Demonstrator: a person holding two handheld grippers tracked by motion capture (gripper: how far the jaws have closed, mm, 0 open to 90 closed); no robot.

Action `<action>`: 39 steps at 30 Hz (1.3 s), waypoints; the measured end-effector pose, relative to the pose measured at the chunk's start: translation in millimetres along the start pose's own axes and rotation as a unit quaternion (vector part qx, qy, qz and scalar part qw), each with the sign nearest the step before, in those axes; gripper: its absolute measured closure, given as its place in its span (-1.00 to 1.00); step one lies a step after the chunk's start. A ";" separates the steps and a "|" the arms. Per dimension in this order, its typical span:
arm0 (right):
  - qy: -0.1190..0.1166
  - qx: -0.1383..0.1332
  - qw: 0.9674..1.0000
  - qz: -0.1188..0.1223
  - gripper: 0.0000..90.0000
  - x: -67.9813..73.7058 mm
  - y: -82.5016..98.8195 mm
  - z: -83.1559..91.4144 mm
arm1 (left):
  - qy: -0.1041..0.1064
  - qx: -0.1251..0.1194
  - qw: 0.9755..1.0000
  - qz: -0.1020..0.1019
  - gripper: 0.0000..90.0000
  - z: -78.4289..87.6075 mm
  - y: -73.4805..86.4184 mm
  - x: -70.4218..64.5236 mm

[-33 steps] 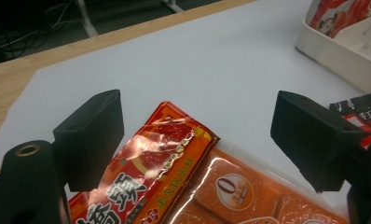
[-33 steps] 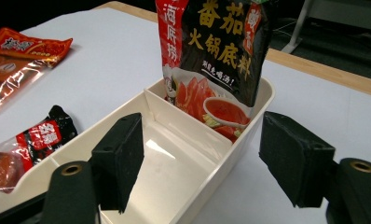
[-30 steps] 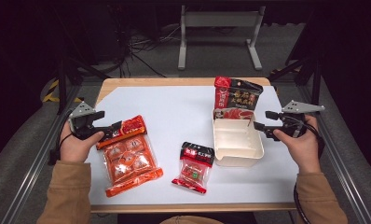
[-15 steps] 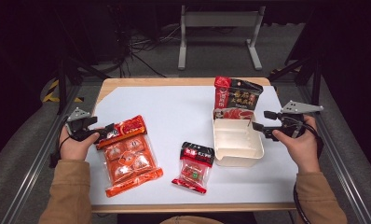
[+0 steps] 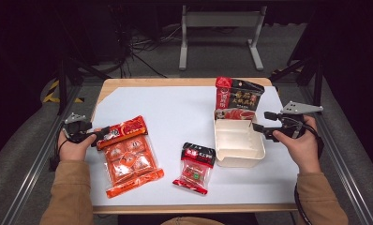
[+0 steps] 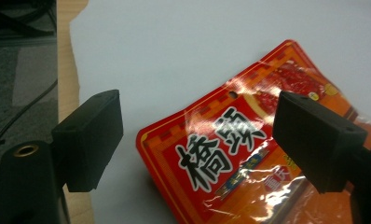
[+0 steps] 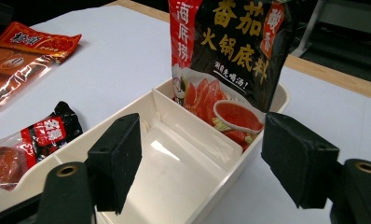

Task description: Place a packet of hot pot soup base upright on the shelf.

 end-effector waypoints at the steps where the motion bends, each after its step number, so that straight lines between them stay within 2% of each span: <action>1: -0.001 0.002 1.000 0.000 -0.35 0.5 0.3 -0.4 | 0.000 0.000 1.000 0.000 -0.62 0.0 0.0 0.0; 3: -0.002 0.002 1.000 0.001 -0.35 1.0 0.4 -1.4 | -0.004 0.013 1.000 0.006 -0.63 -3.5 4.6 3.5; 9: -0.004 0.005 1.000 0.001 -0.36 1.9 1.3 -3.0 | -0.006 0.030 0.999 0.014 -0.63 -8.0 10.8 6.8; 15: -0.006 0.009 1.000 0.001 -0.36 2.5 2.9 -5.6 | 0.009 0.054 0.998 0.025 -0.50 -14.4 19.7 7.0; 22: -0.009 0.011 1.000 0.001 -0.37 3.3 3.5 -6.9 | 0.015 0.052 0.998 0.026 -0.46 -14.5 19.9 5.8; 29: -0.009 0.012 1.000 0.002 -0.38 4.0 3.6 -7.9 | 0.036 0.049 0.998 0.027 -0.30 -13.4 19.0 0.7; 31: -0.010 0.012 1.000 0.001 -0.39 4.0 3.7 -7.9 | 0.039 0.049 0.998 0.026 -0.20 -12.9 18.8 -0.2; 36: -0.013 0.012 1.000 -0.001 -0.39 3.8 4.4 -8.6 | 0.062 0.042 0.997 0.026 0.01 -9.7 16.6 -4.8; 39: -0.015 0.013 1.000 -0.003 -0.40 4.3 4.4 -9.0 | 0.055 0.040 0.998 0.006 0.19 -6.5 15.2 -6.6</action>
Point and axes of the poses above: each handheld gripper's, and its own axes: z roughly backward along the jaws, y roughly out of its underside, x roughly to its left, the point moved 7 cm from there along -z, roughly forward along the jaws
